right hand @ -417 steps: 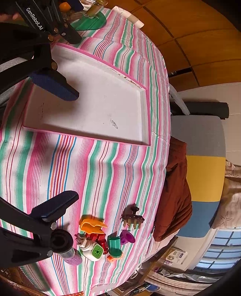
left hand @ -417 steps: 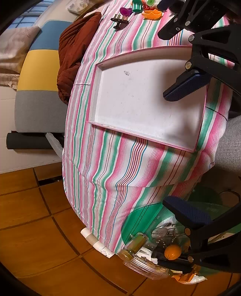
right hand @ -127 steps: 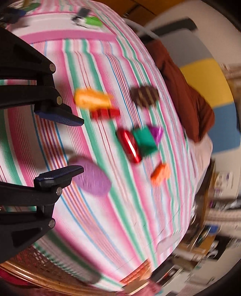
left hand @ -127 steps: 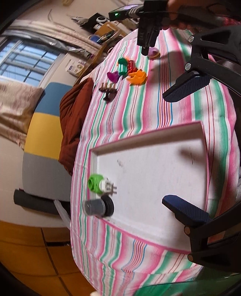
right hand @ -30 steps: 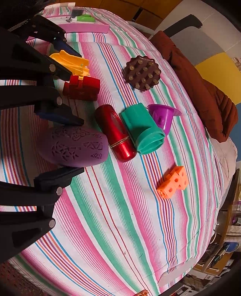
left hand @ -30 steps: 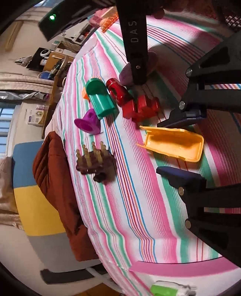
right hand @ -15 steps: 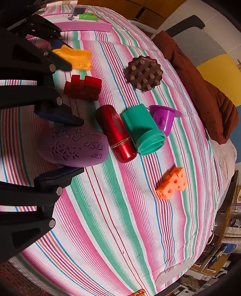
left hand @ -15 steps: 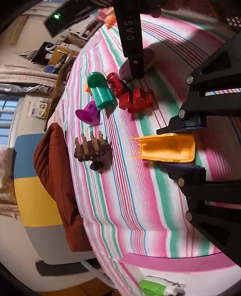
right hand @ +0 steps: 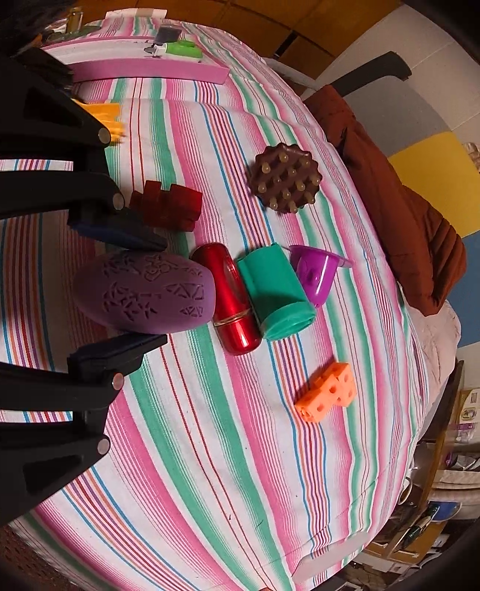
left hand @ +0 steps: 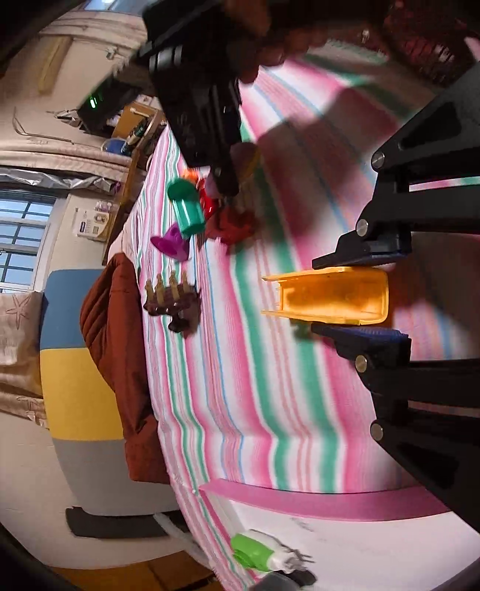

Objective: Organize rigid objects
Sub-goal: 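Carry the orange piece onto the tray beside the cup and open the left gripper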

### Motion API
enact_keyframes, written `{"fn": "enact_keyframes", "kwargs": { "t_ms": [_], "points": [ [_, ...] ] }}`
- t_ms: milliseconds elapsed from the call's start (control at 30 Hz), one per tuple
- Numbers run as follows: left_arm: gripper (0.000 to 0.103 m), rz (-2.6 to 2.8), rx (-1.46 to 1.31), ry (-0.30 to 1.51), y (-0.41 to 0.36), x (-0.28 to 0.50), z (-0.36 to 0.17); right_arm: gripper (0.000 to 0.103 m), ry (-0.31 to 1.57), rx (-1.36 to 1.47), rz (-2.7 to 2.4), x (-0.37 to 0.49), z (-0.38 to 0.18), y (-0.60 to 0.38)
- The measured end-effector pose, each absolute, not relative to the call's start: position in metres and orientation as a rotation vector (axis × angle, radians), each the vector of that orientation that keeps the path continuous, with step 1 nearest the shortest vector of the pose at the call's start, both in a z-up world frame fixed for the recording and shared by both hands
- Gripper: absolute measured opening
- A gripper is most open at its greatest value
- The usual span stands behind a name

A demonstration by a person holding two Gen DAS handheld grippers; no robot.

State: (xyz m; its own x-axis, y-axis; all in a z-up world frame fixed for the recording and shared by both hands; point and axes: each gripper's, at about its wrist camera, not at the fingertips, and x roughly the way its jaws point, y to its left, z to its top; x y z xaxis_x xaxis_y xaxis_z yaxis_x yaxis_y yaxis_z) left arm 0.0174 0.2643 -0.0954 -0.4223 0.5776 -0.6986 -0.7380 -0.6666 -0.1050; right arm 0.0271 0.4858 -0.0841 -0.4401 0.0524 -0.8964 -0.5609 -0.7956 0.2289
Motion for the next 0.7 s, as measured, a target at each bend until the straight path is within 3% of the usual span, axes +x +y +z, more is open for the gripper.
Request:
{"fn": "enact_keyframes", "kwargs": {
  "t_ms": [367,700],
  "points": [
    [0.026,2.197,-0.869,0.179,0.207,0.023,-0.065,0.044,0.667,-1.38,2.272,0.025,-0.084,0.482],
    [0.026,2.43,-0.954,0.092,0.132,-0.027,-0.058,0.044,0.675,-1.35,2.269,0.029,-0.082,0.487]
  ]
}}
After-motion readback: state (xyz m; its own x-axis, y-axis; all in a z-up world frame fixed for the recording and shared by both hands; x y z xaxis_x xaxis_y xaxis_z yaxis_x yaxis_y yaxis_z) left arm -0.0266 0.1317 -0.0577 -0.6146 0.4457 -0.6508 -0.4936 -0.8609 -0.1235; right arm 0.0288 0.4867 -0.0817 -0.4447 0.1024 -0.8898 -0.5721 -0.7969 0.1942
